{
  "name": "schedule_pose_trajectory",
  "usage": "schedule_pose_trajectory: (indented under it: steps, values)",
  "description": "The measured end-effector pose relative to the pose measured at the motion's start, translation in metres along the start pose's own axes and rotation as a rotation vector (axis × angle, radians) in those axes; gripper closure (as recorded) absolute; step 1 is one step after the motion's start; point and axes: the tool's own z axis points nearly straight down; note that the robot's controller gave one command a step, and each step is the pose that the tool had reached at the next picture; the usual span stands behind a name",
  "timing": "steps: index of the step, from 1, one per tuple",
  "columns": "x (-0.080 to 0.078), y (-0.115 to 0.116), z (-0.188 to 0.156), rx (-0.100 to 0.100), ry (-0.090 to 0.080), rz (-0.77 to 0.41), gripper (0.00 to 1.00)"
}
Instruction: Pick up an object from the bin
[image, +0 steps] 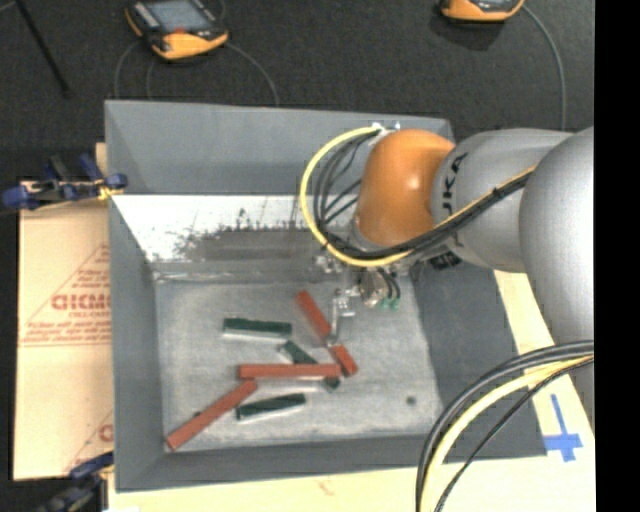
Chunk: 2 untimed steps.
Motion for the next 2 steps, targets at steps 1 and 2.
schedule_pose_trajectory:
  steps: [1,2]
  values:
    - [0.0115,0.0455,0.0263,-0.003,0.006,0.041,1.00]
    - [0.0115,0.0455,0.0263,-0.003,0.006,0.041,1.00]
